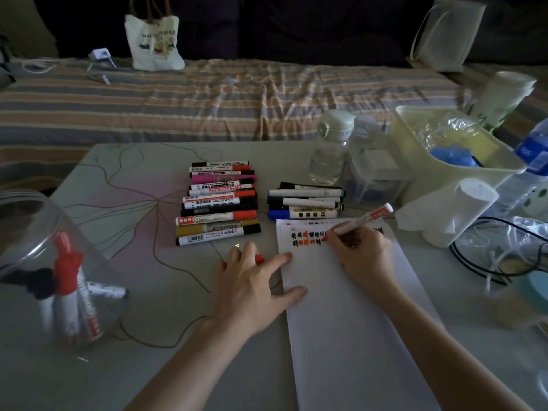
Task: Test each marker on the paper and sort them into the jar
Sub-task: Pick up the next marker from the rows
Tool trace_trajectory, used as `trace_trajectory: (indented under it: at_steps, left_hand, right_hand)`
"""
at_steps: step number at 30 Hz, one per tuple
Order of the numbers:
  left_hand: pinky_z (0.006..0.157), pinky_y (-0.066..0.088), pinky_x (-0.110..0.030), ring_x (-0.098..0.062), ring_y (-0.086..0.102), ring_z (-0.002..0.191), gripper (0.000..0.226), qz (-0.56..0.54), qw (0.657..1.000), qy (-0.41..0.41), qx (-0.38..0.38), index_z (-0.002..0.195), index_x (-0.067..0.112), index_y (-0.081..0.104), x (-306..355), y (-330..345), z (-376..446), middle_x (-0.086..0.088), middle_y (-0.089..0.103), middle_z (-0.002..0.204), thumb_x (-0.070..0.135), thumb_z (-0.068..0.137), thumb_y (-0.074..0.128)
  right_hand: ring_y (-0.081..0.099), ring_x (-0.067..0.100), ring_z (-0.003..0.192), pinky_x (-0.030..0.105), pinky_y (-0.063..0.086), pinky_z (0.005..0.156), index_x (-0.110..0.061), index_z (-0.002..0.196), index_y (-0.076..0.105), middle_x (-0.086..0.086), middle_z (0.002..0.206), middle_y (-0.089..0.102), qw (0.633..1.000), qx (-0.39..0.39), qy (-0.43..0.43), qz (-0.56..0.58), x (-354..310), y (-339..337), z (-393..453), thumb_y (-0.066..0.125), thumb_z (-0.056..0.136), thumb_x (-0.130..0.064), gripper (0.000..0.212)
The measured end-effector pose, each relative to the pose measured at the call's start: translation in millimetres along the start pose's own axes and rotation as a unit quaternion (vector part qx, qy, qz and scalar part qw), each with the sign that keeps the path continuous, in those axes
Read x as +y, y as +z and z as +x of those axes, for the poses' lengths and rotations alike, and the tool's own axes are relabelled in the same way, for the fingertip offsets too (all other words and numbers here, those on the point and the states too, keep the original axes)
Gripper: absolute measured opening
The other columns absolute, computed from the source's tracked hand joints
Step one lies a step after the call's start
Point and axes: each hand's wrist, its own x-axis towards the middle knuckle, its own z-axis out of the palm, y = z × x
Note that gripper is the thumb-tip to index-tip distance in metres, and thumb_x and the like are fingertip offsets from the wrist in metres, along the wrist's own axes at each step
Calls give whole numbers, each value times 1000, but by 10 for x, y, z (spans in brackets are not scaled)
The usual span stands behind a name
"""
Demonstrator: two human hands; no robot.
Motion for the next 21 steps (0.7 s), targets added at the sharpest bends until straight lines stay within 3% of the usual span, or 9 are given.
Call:
trace_trajectory:
  at_steps: [9, 14, 21]
  left_hand:
    - [88, 33, -34, -15, 35, 103, 73, 1, 1000, 0, -1, 140, 56, 30, 10, -14, -1, 8, 26, 99, 87, 73, 33]
    - [88, 33, -34, -15, 35, 104, 74, 2, 1000, -2, -4, 140, 56, 29, 8, -19, -4, 7, 25, 100, 87, 73, 32]
    - [89, 34, -34, -17, 36, 104, 74, 0, 1000, -1, -7, 140, 55, 30, 13, -30, -4, 7, 27, 100, 87, 74, 34]
  right_hand:
    - [63, -6, 69, 6, 45, 55, -15, 81, 71, -10, 73, 68, 1000, -8, -10, 21, -27, -29, -37, 73, 85, -24, 10]
    - [66, 5, 71, 10, 51, 60, -14, 84, 72, -10, 75, 68, 1000, 9, -9, 12, -22, -13, -25, 73, 85, -23, 9]
    - [62, -8, 68, 4, 43, 55, -20, 80, 70, -10, 75, 68, 1000, -4, -13, 21, -38, -25, -41, 72, 85, -24, 7]
